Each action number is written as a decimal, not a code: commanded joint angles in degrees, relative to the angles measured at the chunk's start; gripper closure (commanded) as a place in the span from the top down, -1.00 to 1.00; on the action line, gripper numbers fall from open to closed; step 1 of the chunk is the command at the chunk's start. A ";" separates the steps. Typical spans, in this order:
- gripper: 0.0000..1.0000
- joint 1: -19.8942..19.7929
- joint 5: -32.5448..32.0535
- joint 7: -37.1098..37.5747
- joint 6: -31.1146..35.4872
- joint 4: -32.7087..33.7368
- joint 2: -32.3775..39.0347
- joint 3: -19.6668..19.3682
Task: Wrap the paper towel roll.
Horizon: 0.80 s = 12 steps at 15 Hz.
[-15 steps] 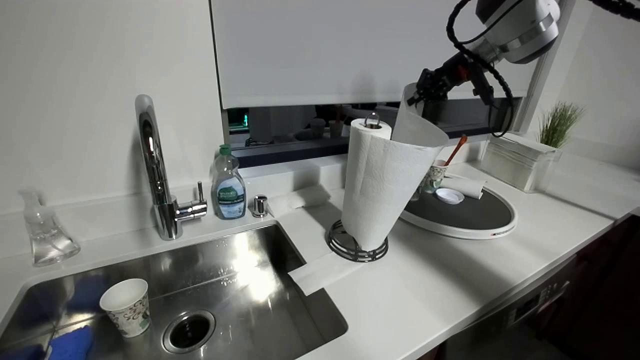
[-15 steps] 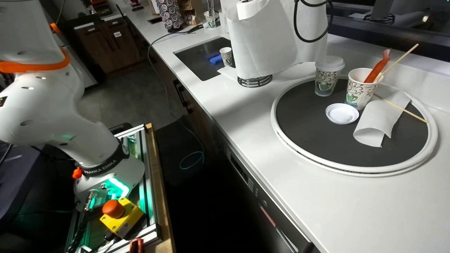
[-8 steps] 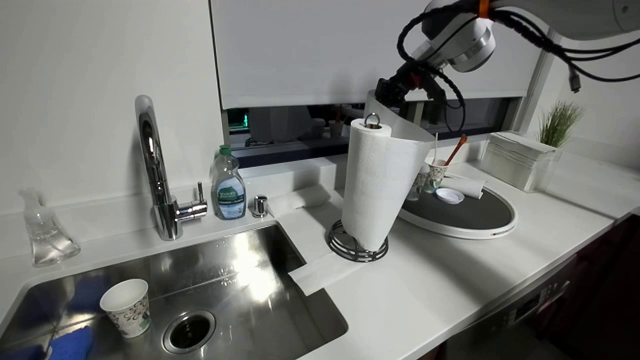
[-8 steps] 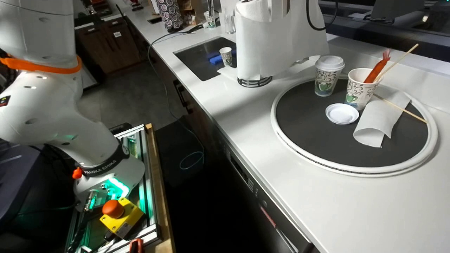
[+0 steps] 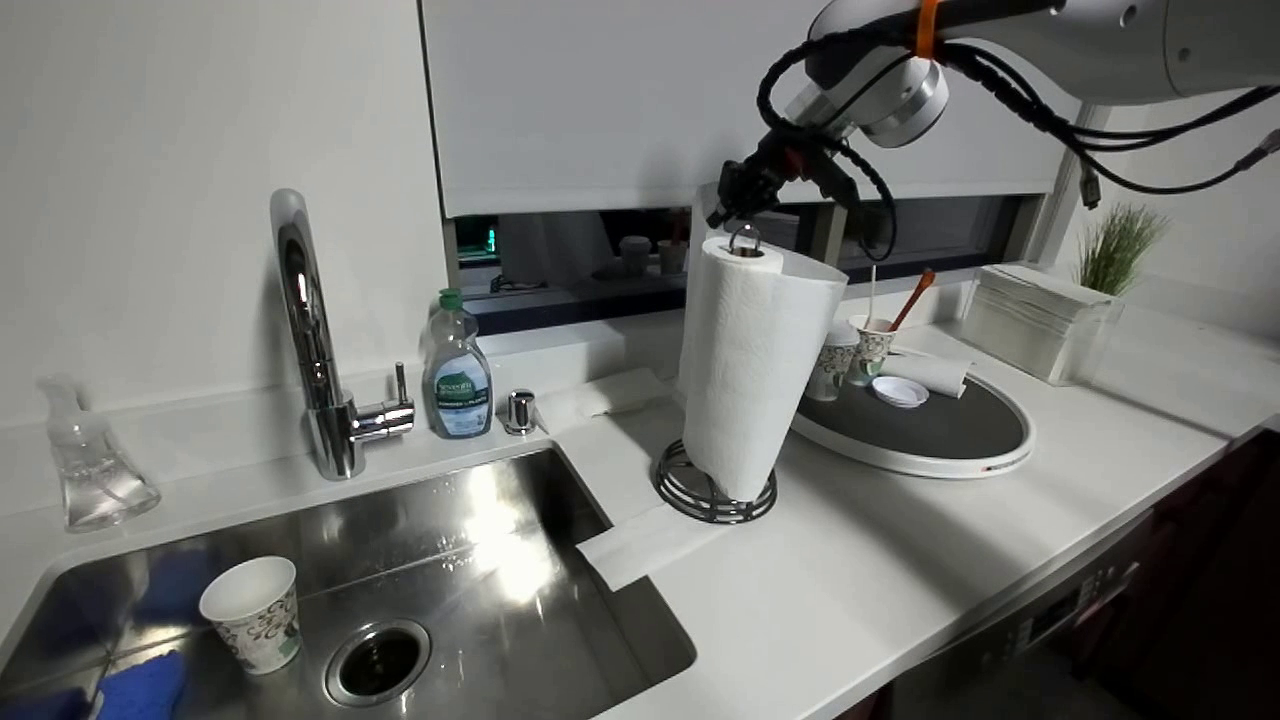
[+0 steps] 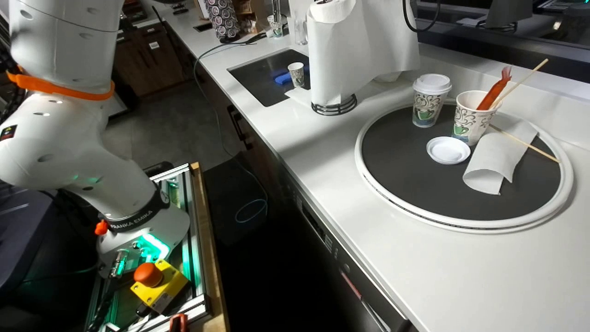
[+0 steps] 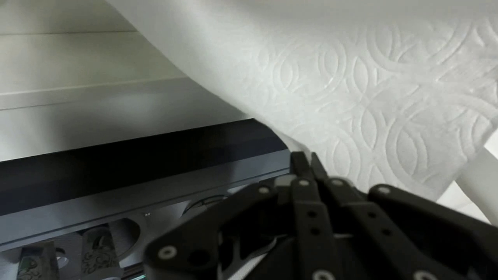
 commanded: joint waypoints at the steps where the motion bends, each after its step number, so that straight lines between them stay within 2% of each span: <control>1: -0.99 0.36 -0.19 -0.39 -0.11 1.71 1.22 0.32; 5: -0.99 2.56 -1.92 -3.48 -4.13 9.77 5.21 2.24; 9: -0.99 5.76 -6.14 -5.30 -13.80 18.58 9.03 2.33; 10: -0.99 5.25 -8.94 -5.39 -16.51 21.21 10.37 4.82; 12: -0.99 6.30 -11.10 -7.07 -21.11 25.20 12.12 5.92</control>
